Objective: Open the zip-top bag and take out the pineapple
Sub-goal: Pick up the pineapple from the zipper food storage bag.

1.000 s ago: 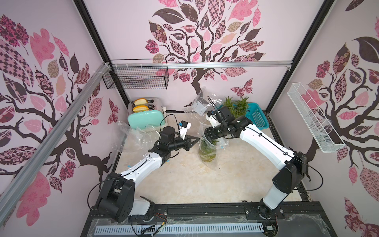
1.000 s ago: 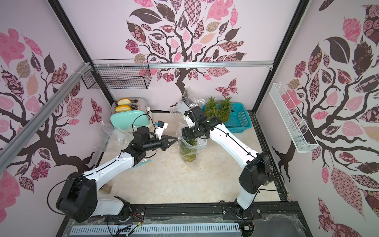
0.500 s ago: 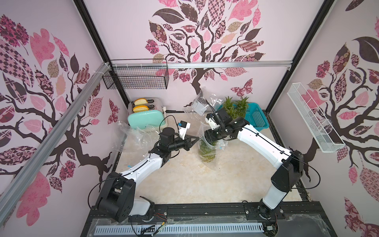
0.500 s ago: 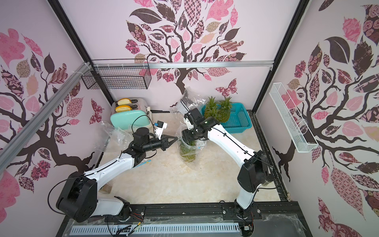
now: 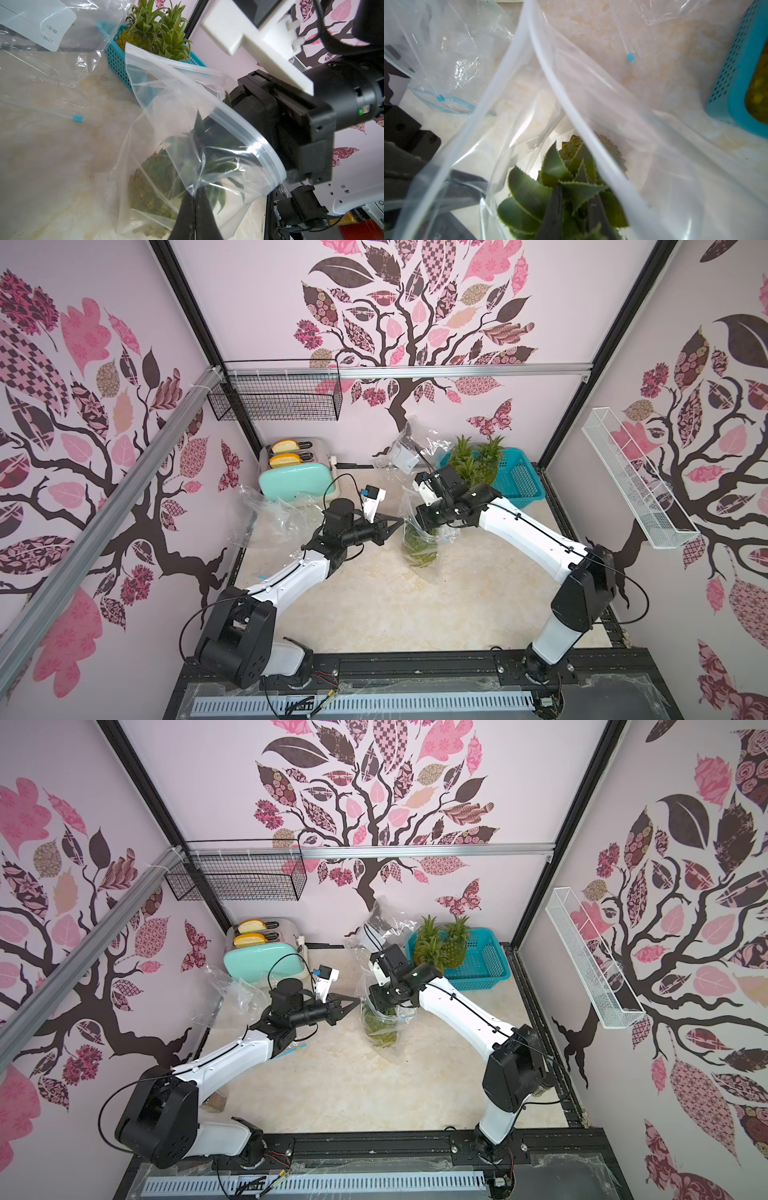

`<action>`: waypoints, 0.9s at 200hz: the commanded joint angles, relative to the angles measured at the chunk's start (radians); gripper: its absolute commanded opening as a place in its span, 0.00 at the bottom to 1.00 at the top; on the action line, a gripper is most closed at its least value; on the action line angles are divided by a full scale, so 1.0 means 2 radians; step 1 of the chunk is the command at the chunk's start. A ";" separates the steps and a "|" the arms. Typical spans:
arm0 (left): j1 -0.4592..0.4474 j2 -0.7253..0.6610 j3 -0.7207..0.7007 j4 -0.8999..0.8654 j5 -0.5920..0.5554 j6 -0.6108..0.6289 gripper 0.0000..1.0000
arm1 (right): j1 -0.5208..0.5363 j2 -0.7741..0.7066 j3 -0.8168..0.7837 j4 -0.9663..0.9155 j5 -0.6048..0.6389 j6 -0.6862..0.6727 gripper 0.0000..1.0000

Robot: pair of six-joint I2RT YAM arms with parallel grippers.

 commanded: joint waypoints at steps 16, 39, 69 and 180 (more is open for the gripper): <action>0.002 0.003 0.004 -0.012 0.001 -0.011 0.29 | -0.001 0.014 -0.020 -0.026 -0.015 0.001 0.00; 0.031 0.003 -0.020 0.059 0.045 -0.073 0.48 | -0.024 -0.011 -0.001 -0.027 -0.036 -0.014 0.00; 0.095 0.041 -0.069 0.283 0.092 -0.265 0.60 | -0.065 -0.037 0.020 -0.035 -0.082 -0.034 0.00; 0.055 0.165 -0.061 0.480 0.135 -0.468 0.80 | -0.074 -0.058 0.226 -0.135 -0.074 -0.088 0.00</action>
